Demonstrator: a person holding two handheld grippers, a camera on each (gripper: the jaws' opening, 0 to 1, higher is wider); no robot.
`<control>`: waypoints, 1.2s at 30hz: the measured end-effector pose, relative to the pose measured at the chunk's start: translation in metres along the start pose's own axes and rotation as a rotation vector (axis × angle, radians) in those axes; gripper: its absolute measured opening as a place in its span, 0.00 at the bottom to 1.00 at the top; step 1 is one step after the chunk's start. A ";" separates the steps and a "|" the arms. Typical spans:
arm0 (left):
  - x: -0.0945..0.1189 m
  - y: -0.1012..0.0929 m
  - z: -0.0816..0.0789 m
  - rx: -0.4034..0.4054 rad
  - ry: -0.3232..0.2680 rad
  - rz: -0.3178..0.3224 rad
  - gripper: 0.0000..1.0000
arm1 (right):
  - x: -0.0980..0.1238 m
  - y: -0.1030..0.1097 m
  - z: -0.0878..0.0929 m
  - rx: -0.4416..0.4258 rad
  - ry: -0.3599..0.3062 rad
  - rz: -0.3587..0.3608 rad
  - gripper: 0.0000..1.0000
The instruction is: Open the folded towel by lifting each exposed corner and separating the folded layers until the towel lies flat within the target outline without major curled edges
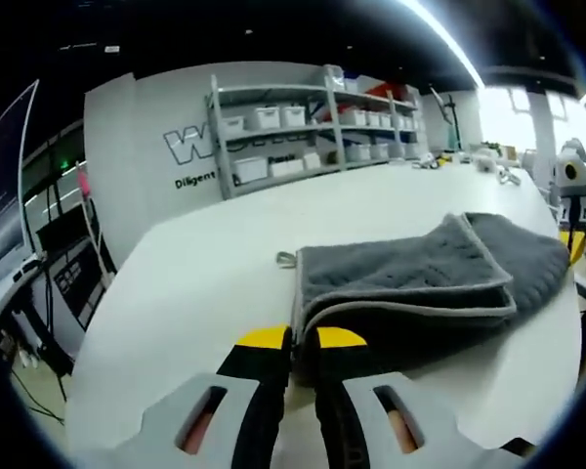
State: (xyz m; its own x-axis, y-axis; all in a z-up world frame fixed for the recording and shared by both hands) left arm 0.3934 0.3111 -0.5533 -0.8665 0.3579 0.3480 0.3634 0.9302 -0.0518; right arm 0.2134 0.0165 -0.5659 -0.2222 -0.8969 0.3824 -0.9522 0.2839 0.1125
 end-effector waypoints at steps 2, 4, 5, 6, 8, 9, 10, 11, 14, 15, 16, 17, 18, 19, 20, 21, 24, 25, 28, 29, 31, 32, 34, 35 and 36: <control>-0.006 -0.001 -0.001 -0.014 0.025 0.005 0.08 | -0.002 0.002 -0.001 0.010 0.005 -0.007 0.00; -0.013 -0.001 -0.004 -0.027 0.042 0.011 0.08 | -0.003 0.004 -0.001 0.017 0.007 -0.010 0.00; -0.016 -0.001 -0.006 -0.029 0.050 0.015 0.08 | -0.004 0.005 -0.002 0.018 0.004 -0.013 0.00; -0.019 -0.001 -0.008 -0.031 0.056 0.022 0.08 | -0.004 0.006 -0.003 0.019 0.001 -0.016 0.00; -0.025 -0.001 -0.010 -0.037 0.077 0.030 0.09 | -0.007 0.008 -0.003 0.026 0.002 -0.019 0.00; -0.029 -0.001 -0.011 -0.043 0.091 0.029 0.09 | -0.008 0.010 -0.004 0.034 0.003 -0.018 0.00; -0.029 -0.001 -0.011 -0.047 0.095 0.028 0.09 | -0.009 0.010 -0.006 0.042 0.001 -0.014 0.00; -0.031 -0.002 -0.011 -0.068 0.098 0.023 0.09 | -0.009 0.010 -0.006 0.044 -0.002 -0.011 0.00; -0.038 -0.001 -0.011 -0.076 0.123 0.022 0.10 | -0.013 0.013 -0.012 0.041 -0.018 -0.012 0.00; -0.040 0.000 -0.011 -0.073 0.124 0.021 0.10 | -0.014 0.013 -0.012 0.043 -0.014 -0.012 0.00; -0.042 0.000 -0.011 -0.069 0.127 0.025 0.10 | -0.014 0.013 -0.011 0.047 -0.008 -0.009 0.00; -0.043 0.000 -0.010 -0.058 0.126 0.029 0.10 | -0.015 0.013 -0.010 0.050 -0.003 -0.007 0.00; -0.044 -0.001 -0.011 -0.042 0.118 0.037 0.10 | -0.015 0.013 -0.010 0.051 -0.002 -0.006 0.00; -0.046 0.000 -0.010 -0.024 0.121 0.043 0.10 | -0.016 0.013 -0.010 0.048 -0.002 -0.005 0.00; -0.048 0.000 -0.009 -0.010 0.132 0.049 0.10 | -0.017 0.014 -0.010 0.046 0.001 -0.007 0.00; -0.049 0.001 -0.009 0.017 0.141 0.055 0.11 | -0.018 0.015 -0.010 0.051 0.005 -0.006 0.00; -0.054 0.003 -0.011 0.042 0.147 0.067 0.11 | -0.020 0.015 -0.010 0.058 0.012 -0.004 0.00; -0.055 0.002 -0.011 0.045 0.152 0.070 0.11 | -0.020 0.015 -0.010 0.059 0.013 -0.004 0.00; -0.060 -0.003 -0.013 0.034 0.159 0.078 0.11 | -0.022 0.017 -0.011 0.066 0.014 -0.003 0.00; -0.061 -0.003 -0.014 0.031 0.157 0.080 0.11 | -0.022 0.018 -0.012 0.068 0.014 -0.002 0.00; -0.065 -0.006 -0.014 0.034 0.149 0.088 0.11 | -0.024 0.018 -0.013 0.071 0.014 -0.001 0.00; -0.068 -0.007 -0.014 0.036 0.136 0.095 0.11 | -0.025 0.018 -0.014 0.068 0.012 0.002 0.00; -0.072 -0.008 -0.015 0.049 0.117 0.103 0.11 | -0.026 0.020 -0.015 0.069 0.012 0.007 0.00; -0.074 -0.009 -0.016 0.053 0.106 0.110 0.11 | -0.027 0.020 -0.016 0.072 0.011 0.010 0.00; -0.076 -0.010 -0.016 0.055 0.095 0.119 0.11 | -0.028 0.021 -0.017 0.074 0.012 0.012 0.00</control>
State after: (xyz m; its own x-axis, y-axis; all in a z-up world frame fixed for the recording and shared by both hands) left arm 0.4614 0.2732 -0.5644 -0.7809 0.4592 0.4234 0.4404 0.8855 -0.1481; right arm 0.2035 0.0531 -0.5587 -0.2321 -0.8893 0.3940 -0.9624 0.2688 0.0400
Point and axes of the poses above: the point that each gripper's makers call its tool centre point, and the gripper's own axes: x roughly backward along the fingers, y roughly to its left, z roughly out of its underside, the point moved 3 cm from there along x, roughly backward along the fingers, and after that the axes turned 13 degrees about x, right-handed, at the moved point
